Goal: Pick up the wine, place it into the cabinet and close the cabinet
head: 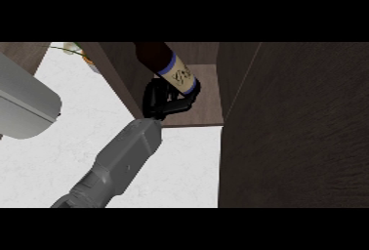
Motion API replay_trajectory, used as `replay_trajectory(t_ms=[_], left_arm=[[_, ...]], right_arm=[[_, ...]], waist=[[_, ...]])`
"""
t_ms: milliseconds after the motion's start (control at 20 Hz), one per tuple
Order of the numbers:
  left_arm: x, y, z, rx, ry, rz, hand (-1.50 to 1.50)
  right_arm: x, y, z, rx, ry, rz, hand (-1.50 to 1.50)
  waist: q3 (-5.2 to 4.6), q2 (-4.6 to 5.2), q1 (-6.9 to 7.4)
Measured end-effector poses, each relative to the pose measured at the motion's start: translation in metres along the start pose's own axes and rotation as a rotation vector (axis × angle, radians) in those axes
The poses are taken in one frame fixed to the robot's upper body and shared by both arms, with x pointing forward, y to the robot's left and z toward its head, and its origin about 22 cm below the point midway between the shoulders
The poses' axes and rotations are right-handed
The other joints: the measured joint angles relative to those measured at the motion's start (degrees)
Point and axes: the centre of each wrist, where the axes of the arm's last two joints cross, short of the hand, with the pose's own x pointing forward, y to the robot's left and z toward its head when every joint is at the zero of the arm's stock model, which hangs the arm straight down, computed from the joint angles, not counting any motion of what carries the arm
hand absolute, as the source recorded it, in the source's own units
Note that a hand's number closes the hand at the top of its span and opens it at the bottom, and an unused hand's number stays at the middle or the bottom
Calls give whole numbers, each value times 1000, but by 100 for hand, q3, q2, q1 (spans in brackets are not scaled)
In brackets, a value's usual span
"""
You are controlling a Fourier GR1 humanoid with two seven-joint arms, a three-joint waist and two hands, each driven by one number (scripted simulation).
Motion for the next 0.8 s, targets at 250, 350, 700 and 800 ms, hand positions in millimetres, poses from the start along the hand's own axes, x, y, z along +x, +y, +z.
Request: replay_trajectory(t_ms=[250, 350, 700, 800], left_arm=[[3, 3, -7, 32, 26, -39, 150], [-1, 10, -6, 42, 31, -44, 150], [-2, 16, -8, 87, 13, -48, 150], [-3, 19, -7, 93, -1, -39, 150]], right_arm=[[3, 4, -2, 2, -2, -3, -150], [3, 5, -3, 5, -5, -5, -150], [6, 3, -10, 17, -12, -5, -150], [7, 3, -10, 18, -9, 0, -150]], waist=[[-1, 12, -40], [-2, 25, -67], [-3, 39, -93], [-7, 41, -87]])
